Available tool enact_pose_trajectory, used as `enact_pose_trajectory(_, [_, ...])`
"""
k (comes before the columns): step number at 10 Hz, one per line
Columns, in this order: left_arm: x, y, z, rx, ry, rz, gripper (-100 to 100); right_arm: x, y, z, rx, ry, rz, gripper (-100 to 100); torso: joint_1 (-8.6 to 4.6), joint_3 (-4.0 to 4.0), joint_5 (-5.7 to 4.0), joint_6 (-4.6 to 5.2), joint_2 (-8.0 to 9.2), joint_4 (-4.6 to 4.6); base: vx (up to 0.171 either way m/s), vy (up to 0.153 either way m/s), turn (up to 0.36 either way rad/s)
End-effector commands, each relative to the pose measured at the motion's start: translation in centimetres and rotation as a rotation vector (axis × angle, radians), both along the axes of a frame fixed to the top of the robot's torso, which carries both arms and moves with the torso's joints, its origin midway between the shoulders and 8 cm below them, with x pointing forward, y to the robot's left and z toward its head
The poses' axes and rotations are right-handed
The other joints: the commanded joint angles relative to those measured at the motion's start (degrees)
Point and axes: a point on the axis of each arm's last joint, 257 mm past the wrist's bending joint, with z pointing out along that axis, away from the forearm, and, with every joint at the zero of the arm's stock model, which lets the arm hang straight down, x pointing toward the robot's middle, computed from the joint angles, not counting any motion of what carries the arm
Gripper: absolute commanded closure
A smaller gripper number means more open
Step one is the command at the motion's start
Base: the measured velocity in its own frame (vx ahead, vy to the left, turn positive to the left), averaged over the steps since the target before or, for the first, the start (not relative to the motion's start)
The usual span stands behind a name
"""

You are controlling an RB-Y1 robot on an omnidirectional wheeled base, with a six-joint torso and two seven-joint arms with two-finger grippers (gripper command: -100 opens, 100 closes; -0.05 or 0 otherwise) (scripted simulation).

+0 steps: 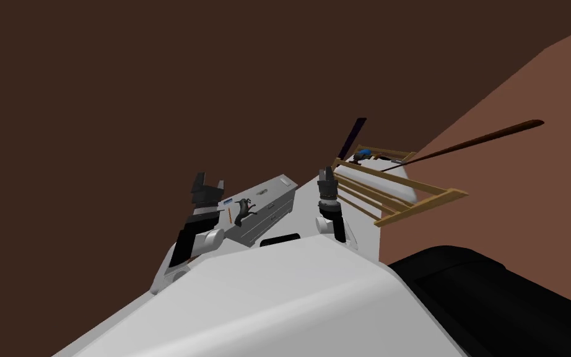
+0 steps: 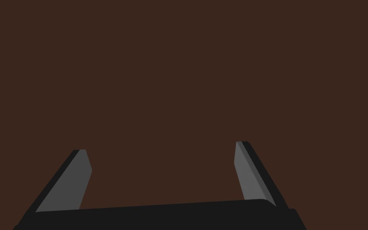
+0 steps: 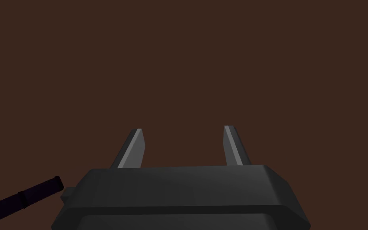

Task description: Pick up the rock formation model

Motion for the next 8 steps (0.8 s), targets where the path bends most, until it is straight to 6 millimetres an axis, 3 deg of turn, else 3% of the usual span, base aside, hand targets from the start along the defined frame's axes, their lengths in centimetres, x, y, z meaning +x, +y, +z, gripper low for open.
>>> enact_pose_trajectory(1, [1.4, 0.6, -1.1, -0.046, 0.043, -0.018, -100, 0.0, 0.0, 0.0, 0.000, 0.000, 0.000, 0, 0.00, 0.00, 0.00, 0.00, 0.00, 0.00, -0.034, -0.012, -0.128])
enact_pose_trajectory(8, [6.7, 3.2, -5.7, -0.224, 0.204, -0.065, -100, 0.0, 0.0, 0.0, 0.000, 0.000, 0.000, 0, -0.01, -0.02, 0.00, -0.01, -0.04, -0.01, -0.040, -0.011, -0.158])
